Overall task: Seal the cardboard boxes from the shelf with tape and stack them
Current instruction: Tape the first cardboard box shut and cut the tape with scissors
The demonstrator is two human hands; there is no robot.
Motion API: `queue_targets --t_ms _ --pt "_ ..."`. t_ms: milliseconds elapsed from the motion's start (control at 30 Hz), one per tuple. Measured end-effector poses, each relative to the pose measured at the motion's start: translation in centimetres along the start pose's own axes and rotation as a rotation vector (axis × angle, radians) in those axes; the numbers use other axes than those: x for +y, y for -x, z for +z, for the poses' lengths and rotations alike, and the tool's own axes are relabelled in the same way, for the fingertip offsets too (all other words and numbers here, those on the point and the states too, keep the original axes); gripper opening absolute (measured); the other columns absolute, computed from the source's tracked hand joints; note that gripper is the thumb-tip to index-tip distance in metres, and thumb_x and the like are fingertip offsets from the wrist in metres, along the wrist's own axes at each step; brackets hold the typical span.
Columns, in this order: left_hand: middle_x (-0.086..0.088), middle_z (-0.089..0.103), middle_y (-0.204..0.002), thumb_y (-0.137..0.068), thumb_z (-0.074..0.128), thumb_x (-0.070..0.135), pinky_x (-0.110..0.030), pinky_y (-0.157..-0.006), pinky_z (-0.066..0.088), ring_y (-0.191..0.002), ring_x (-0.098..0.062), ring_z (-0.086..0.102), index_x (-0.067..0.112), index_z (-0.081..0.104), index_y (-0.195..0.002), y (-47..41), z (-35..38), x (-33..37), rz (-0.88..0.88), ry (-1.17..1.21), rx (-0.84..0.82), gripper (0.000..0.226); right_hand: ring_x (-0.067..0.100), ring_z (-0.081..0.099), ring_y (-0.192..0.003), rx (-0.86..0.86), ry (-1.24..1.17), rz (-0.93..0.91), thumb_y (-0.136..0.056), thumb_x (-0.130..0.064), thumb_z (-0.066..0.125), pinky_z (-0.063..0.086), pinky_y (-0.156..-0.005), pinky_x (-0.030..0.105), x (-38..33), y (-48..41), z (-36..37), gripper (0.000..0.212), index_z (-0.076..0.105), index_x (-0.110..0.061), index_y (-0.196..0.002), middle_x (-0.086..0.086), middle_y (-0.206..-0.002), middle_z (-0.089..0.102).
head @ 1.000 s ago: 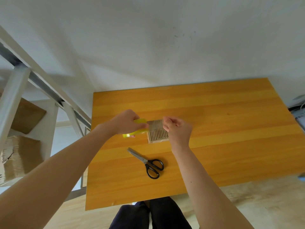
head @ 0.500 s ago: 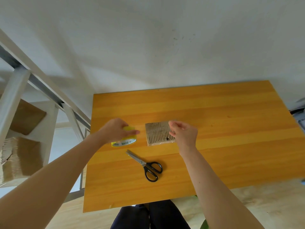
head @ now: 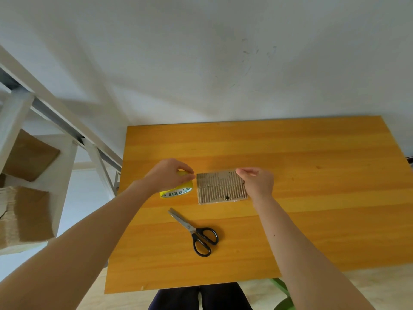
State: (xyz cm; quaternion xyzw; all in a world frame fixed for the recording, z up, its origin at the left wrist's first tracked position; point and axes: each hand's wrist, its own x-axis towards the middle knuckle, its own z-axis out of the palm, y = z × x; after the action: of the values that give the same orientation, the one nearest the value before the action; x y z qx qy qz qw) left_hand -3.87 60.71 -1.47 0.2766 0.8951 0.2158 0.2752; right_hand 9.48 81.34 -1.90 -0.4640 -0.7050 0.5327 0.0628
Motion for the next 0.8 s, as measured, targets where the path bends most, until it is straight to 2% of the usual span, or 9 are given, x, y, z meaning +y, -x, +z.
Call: queue_targets --t_ms 100,233,333,433,467,533,667,733,800 --pt "0.007 0.065 -0.120 -0.086 0.060 0.052 -0.032 -0.083 0.051 -0.100 -0.011 0.059 0.033 0.069 -0.111 -0.7 0.3 0.5 -0.028 -0.046 -0.005 0.033 0.021 0.067 -0.086 0.036 -0.012 -0.002 -0.086 -0.022 0.074 0.055 -0.080 0.040 0.6 -0.6 0.3 0.008 0.076 -0.015 -0.087 0.002 -0.090 0.072" --pt "0.006 0.066 -0.121 -0.087 0.060 0.052 -0.036 -0.086 0.052 -0.105 -0.015 0.061 0.030 0.069 -0.114 -1.2 0.5 0.8 -0.057 -0.087 -0.023 0.036 -0.001 0.058 -0.070 0.085 -0.056 0.027 -0.085 -0.020 0.075 0.044 -0.061 0.018 1.3 -0.7 0.6 0.007 0.078 -0.015 -0.088 -0.008 -0.078 0.068" --pt "0.007 0.069 -0.114 -0.087 0.060 0.051 -0.028 -0.073 0.051 -0.096 -0.014 0.063 0.029 0.069 -0.115 -1.1 0.7 0.9 -0.079 -0.088 -0.032 0.037 -0.004 0.056 -0.063 0.091 -0.068 0.048 -0.084 -0.019 0.076 0.042 -0.055 0.012 1.7 -0.7 0.7 0.005 0.078 -0.015 -0.088 -0.013 -0.070 0.065" --pt "0.015 0.065 -0.080 -0.086 0.060 0.053 -0.021 -0.052 0.038 -0.084 -0.003 0.059 0.032 0.069 -0.114 -0.7 1.0 1.0 -0.104 -0.062 -0.024 0.036 -0.005 0.053 -0.053 0.115 -0.064 0.054 -0.085 -0.020 0.076 0.038 -0.044 0.008 1.9 -0.7 0.5 0.006 0.078 -0.016 -0.088 -0.017 -0.062 0.060" --pt "0.015 0.062 -0.075 -0.087 0.060 0.053 -0.020 -0.049 0.036 -0.083 0.001 0.055 0.032 0.069 -0.114 -0.7 1.2 1.0 -0.112 -0.053 -0.016 0.036 -0.005 0.052 -0.054 0.118 -0.057 0.045 -0.085 -0.020 0.075 0.038 -0.044 0.008 2.0 -0.7 0.5 0.007 0.078 -0.016 -0.089 -0.017 -0.062 0.060" --pt "0.010 0.065 -0.079 -0.087 0.060 0.053 -0.020 -0.047 0.035 -0.083 0.002 0.053 0.032 0.069 -0.114 -0.7 1.4 1.2 -0.125 -0.053 -0.003 0.036 -0.006 0.053 -0.056 0.123 -0.044 0.026 -0.086 -0.021 0.075 0.038 -0.046 0.008 2.1 -0.7 0.5 0.009 0.078 -0.015 -0.092 -0.016 -0.065 0.061" --pt "0.020 0.049 -0.063 -0.086 0.060 0.054 -0.022 -0.049 0.036 -0.084 -0.010 0.060 0.033 0.068 -0.115 -0.7 1.4 1.6 -0.140 -0.071 -0.021 0.036 -0.004 0.055 -0.062 0.136 -0.028 0.005 -0.087 -0.019 0.073 0.038 -0.054 0.009 2.3 -0.6 0.6 0.012 0.078 -0.013 -0.096 -0.001 -0.082 0.072" --pt "0.018 0.049 -0.065 -0.086 0.059 0.055 -0.024 -0.052 0.037 -0.083 -0.017 0.063 0.034 0.068 -0.115 -0.7 1.3 1.8 -0.148 -0.089 -0.031 0.037 -0.002 0.055 -0.064 0.141 -0.024 -0.008 -0.088 -0.018 0.072 0.038 -0.056 0.009 2.3 -0.5 0.7 0.013 0.078 -0.011 -0.098 0.003 -0.092 0.074" --pt "0.015 0.060 -0.078 -0.085 0.059 0.057 -0.025 -0.054 0.039 -0.075 -0.015 0.059 0.035 0.068 -0.116 -0.7 1.2 2.1 -0.151 -0.127 -0.023 0.038 -0.005 0.053 -0.064 0.151 -0.025 -0.020 -0.088 -0.017 0.071 0.037 -0.054 0.006 2.5 -0.5 0.7 0.014 0.077 -0.010 -0.100 0.004 -0.095 0.075"
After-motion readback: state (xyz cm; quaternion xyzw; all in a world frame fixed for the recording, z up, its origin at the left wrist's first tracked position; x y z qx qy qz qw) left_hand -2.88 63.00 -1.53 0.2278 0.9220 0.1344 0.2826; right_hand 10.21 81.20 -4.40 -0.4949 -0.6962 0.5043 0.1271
